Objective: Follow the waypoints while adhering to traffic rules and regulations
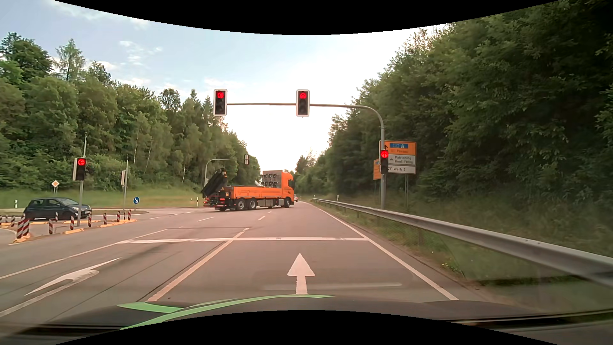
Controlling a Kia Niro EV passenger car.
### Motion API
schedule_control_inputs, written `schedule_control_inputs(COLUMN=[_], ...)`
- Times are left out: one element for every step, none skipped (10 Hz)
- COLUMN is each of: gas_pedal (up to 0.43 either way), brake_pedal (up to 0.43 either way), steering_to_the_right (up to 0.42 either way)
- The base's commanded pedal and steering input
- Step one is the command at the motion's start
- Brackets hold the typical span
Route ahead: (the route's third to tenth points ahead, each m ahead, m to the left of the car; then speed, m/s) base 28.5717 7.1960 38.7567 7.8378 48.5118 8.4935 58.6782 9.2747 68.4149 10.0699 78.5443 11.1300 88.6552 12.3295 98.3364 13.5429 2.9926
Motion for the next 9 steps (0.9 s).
schedule_control_inputs(gas_pedal=[0.0,0.0,0.0,0.0,0.0,0.0,0.0,0.0,0.0], brake_pedal=[0.159,0.152,0.152,0.152,0.152,0.152,0.152,0.152,0.152], steering_to_the_right=[0.0,0.0,0.0,0.0,0.0,0.0,0.0,0.0,0.0])
